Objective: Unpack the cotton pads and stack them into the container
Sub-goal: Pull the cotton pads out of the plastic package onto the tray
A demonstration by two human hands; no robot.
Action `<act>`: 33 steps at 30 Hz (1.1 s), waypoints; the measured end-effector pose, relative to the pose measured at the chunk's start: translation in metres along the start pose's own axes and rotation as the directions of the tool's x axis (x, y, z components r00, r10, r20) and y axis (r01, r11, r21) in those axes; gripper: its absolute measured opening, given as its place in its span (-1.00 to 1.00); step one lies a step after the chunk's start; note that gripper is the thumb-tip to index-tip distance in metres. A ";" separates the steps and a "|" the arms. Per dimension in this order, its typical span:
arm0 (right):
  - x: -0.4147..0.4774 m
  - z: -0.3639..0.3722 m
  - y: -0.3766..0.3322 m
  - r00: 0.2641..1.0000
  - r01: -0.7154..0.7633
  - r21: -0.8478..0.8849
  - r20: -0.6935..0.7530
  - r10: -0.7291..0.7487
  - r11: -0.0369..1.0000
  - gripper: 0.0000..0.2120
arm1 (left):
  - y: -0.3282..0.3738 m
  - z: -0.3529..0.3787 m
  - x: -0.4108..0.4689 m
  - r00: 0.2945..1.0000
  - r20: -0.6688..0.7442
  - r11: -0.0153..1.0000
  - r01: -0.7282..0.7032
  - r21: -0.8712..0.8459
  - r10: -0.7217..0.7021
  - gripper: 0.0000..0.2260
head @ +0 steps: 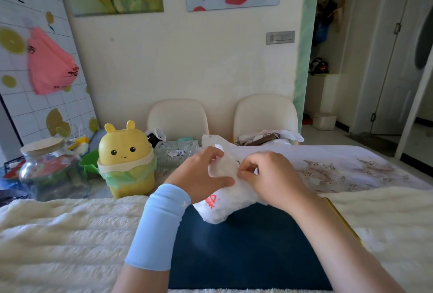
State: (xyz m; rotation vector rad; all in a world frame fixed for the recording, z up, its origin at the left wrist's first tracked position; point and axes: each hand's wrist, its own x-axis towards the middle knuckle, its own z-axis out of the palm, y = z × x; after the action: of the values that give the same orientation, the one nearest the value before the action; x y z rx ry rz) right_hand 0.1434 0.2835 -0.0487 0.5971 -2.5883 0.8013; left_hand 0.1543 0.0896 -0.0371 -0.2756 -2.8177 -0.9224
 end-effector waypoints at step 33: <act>-0.003 0.003 0.001 0.961 -0.219 0.005 0.172 0.215 0.976 -0.81 | 0.009 0.006 -0.008 0.987 0.158 0.969 -0.077 0.237 0.040 -0.06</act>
State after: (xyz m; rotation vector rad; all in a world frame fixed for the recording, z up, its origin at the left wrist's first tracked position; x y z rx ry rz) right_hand 0.1449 0.2826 -0.0530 0.4078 -2.8414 0.8860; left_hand 0.1632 0.0995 -0.0383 -0.4094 -3.0039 -0.5582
